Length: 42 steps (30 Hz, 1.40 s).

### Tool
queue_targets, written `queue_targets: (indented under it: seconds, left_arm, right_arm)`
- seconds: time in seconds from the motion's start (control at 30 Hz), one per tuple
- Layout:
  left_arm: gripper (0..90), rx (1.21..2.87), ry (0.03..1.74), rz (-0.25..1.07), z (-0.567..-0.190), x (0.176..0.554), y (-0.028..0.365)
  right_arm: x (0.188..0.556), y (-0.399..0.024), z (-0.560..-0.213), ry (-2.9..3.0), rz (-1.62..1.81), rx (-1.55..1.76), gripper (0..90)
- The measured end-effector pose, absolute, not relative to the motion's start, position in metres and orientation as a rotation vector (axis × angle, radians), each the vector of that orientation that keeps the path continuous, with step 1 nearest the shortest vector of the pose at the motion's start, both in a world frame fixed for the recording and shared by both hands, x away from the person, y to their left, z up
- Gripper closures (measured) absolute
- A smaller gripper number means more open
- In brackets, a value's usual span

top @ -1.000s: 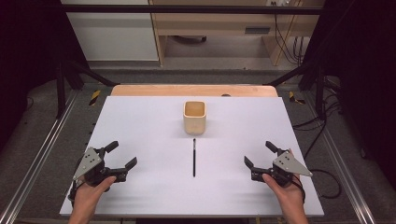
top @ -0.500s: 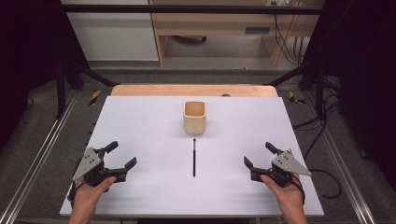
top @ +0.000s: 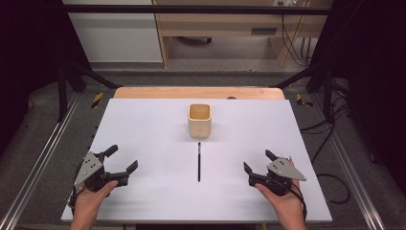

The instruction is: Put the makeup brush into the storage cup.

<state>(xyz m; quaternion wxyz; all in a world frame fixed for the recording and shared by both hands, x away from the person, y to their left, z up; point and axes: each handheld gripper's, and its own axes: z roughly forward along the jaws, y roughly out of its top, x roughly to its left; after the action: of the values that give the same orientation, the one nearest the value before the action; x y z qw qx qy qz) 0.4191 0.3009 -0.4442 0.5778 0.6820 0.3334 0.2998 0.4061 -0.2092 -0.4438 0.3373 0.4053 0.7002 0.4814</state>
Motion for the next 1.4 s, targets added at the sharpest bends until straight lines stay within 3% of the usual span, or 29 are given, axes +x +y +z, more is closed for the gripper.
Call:
queue_targets:
  seconds: [0.67,1.4]
  left_arm:
    - [4.9,1.583,0.79,0.7,-0.445,0.42,0.302]
    - [5.0,1.586,0.8,0.698,-0.446,0.42,0.304]
  right_arm:
    - [0.436,-0.116,-0.425,2.033,1.021,1.241,13.9]
    - [0.477,-0.081,-0.435,2.186,0.932,1.424,10.8]
